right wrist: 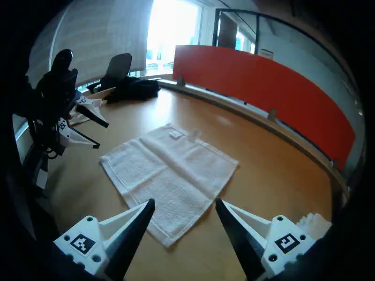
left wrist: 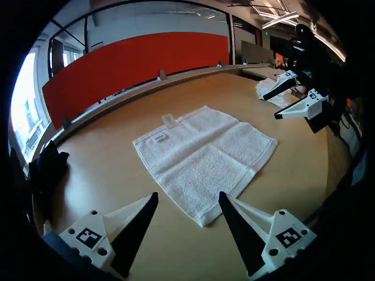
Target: Fold towel
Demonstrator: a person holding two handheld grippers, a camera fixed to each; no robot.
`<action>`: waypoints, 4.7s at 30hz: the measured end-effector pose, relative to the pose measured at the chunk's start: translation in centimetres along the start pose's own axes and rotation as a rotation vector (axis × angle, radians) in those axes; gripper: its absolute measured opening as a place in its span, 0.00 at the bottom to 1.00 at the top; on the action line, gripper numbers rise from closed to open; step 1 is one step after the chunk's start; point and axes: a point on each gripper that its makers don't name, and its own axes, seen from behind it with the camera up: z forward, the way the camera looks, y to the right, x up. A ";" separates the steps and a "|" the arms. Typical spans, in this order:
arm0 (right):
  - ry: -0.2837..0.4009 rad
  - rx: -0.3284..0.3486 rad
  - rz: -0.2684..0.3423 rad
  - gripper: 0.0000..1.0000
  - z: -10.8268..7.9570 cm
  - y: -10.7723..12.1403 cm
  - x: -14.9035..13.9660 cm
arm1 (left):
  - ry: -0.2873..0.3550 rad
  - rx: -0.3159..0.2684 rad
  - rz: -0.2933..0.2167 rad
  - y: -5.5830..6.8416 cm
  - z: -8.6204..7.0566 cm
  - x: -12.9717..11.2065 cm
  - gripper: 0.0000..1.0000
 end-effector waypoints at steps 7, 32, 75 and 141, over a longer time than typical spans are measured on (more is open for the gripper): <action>-0.041 0.025 -0.028 1.00 0.9 -0.9 -1.9 | -0.029 -0.022 0.029 0.7 1.3 -1.2 0.96; -0.194 0.087 -0.030 1.00 1.7 -2.2 -8.1 | -0.167 -0.090 0.037 2.3 3.4 -5.2 0.96; -0.218 0.138 0.009 0.77 2.4 -2.5 -9.4 | -0.221 -0.118 -0.012 2.6 3.7 -5.9 0.89; -0.106 0.110 0.021 0.16 -1.4 -1.9 -2.0 | -0.168 -0.049 -0.161 2.6 -0.6 -0.1 0.16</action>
